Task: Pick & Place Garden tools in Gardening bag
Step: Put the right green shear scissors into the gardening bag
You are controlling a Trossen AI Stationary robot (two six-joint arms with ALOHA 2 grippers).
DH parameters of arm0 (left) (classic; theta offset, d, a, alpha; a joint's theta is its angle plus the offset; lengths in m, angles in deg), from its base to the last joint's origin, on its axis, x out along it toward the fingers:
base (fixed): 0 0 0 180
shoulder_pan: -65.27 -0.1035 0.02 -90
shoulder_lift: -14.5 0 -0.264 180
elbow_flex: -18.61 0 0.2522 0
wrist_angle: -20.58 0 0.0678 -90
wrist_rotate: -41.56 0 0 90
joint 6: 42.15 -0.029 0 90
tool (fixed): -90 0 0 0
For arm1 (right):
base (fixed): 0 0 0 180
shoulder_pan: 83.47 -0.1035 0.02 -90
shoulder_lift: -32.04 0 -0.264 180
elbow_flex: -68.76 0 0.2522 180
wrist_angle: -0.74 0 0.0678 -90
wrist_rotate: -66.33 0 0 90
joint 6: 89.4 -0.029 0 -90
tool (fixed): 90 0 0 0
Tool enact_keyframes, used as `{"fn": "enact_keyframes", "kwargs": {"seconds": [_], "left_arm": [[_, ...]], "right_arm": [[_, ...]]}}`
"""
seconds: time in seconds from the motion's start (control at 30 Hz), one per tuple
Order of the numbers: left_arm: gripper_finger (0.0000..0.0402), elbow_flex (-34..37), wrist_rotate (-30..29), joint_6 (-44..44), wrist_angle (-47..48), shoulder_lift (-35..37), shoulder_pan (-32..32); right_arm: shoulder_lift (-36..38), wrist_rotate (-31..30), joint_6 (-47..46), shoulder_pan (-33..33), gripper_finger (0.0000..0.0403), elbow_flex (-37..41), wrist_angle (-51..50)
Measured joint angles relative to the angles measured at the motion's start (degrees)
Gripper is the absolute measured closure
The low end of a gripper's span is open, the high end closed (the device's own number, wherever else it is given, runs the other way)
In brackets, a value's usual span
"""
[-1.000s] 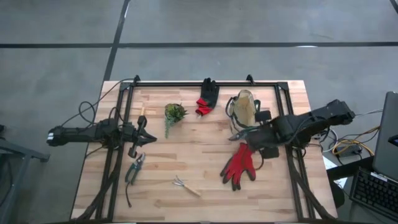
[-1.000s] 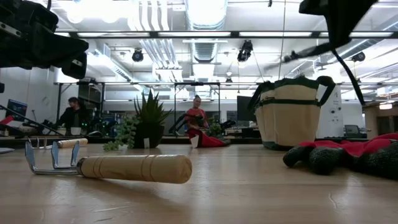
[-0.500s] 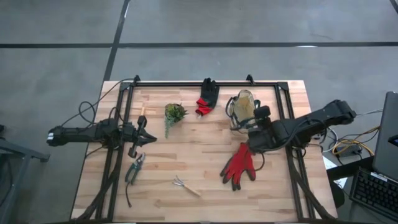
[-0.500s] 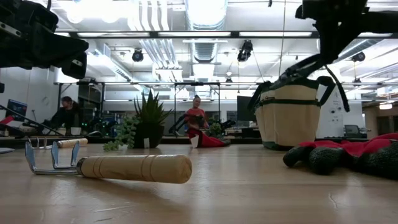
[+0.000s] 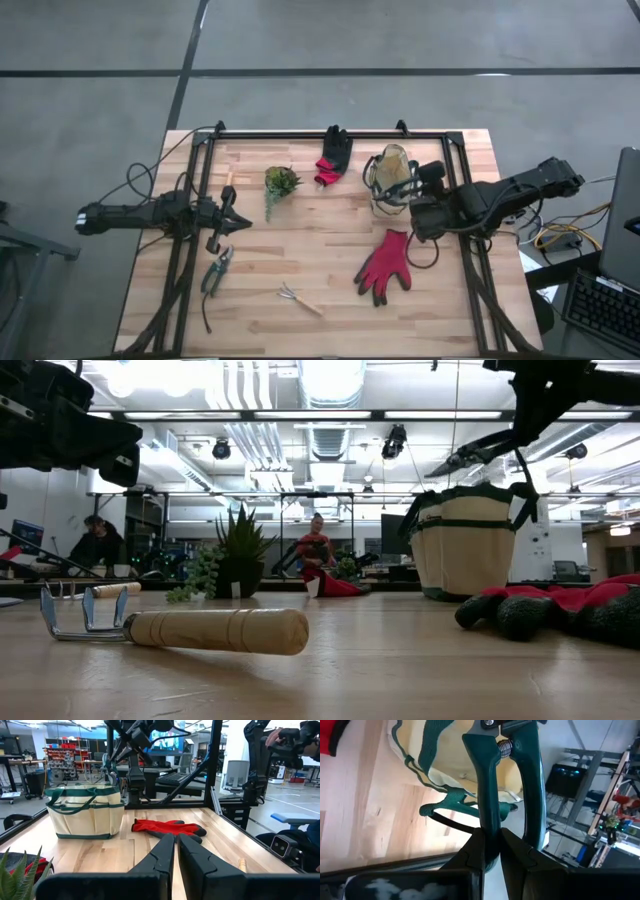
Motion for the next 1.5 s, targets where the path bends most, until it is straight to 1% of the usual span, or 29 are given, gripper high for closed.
{"fn": "enact_keyframes", "kwargs": {"seconds": [0.17,0.37,0.5,0.6,0.7,0.77,0.83,1.0,1.13,1.2,1.3,1.4,1.5], "left_arm": [[0.0374,0.00,0.00,0.00,0.00,-0.01,0.02],[0.0374,0.00,0.00,0.00,0.00,-0.01,0.01],[0.0374,0.00,0.00,0.00,0.00,-0.01,0.00],[0.0374,0.00,0.00,0.00,0.00,-0.01,0.02],[0.0374,0.00,0.00,0.00,0.00,-0.01,0.02],[0.0374,0.00,0.00,0.00,0.00,-0.01,0.00],[0.0374,0.00,0.00,0.00,0.00,-0.01,0.00],[0.0374,0.00,0.00,0.00,0.00,-0.01,0.02],[0.0374,0.00,0.00,0.00,-0.01,0.01,0.01],[0.0374,0.00,0.00,0.00,-0.01,0.00,0.00],[0.0374,0.00,0.00,0.00,0.00,-0.01,0.02],[0.0374,0.00,0.00,0.00,0.00,0.00,0.02],[0.0374,0.00,0.00,0.00,0.00,0.00,0.02]], "right_arm": [[0.40,1.73,-0.95,0.00,0.0374,1.83,0.02],[0.42,1.62,0.13,0.02,0.0374,8.00,0.06],[0.34,1.47,-0.02,-0.02,0.0374,10.97,0.11],[0.31,1.20,1.67,0.00,0.0374,12.67,0.06],[0.27,-2.03,1.23,-0.10,0.0374,12.56,-0.11],[0.25,-4.58,0.28,-0.10,0.0374,10.53,-0.16],[0.24,-5.33,0.25,-0.09,0.0374,7.46,-0.08],[-1.48,-1.45,0.09,-2.03,0.0374,-0.27,0.00],[-4.43,4.70,-1.88,-5.31,0.0374,-3.45,0.02],[-5.89,6.74,-1.90,-7.10,0.0374,-3.35,0.09],[-7.57,8.66,-1.51,-8.68,0.0374,-1.01,-0.07],[-8.61,8.50,-2.92,-8.57,0.0374,1.88,0.11],[-8.23,7.06,-5.04,-7.86,0.0374,4.62,-0.09]]}}
